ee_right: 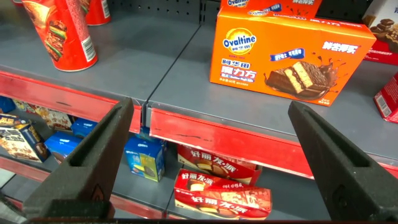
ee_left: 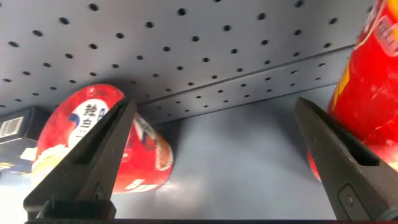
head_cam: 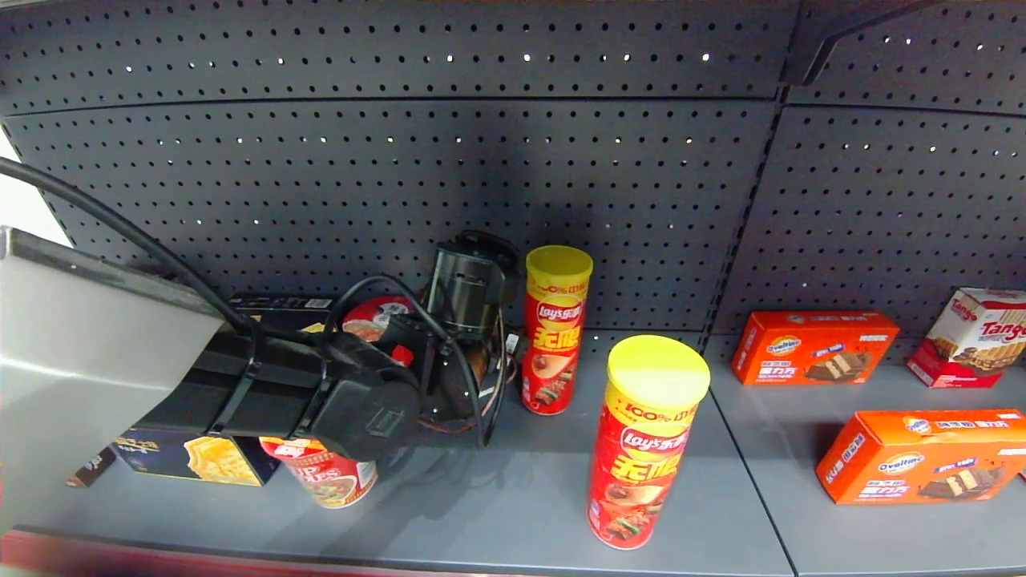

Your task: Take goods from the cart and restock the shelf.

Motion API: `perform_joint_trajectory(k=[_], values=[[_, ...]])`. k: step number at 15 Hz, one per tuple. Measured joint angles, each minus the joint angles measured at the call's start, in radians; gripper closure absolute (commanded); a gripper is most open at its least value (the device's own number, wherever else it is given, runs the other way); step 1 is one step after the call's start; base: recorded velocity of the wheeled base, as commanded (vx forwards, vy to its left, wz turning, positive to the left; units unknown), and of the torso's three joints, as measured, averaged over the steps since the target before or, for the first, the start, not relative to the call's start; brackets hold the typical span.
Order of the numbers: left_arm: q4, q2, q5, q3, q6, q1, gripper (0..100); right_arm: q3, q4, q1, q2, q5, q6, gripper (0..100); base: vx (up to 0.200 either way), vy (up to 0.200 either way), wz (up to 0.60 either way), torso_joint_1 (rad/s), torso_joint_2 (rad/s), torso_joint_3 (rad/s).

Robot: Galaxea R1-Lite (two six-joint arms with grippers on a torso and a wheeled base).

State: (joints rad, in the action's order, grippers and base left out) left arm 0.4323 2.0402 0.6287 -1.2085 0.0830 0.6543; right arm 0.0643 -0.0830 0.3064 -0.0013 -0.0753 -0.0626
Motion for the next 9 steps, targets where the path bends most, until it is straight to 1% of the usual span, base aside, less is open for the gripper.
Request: perform_joint_trajectory(k=[9], values=[[-0.002,0.013,0.0,-0.005,-0.001,0.014,0,0.0,0.0,0.0,0.0,0.0,0.003,0,0.0,0.0,0.0,0.0,0.0,0.0]])
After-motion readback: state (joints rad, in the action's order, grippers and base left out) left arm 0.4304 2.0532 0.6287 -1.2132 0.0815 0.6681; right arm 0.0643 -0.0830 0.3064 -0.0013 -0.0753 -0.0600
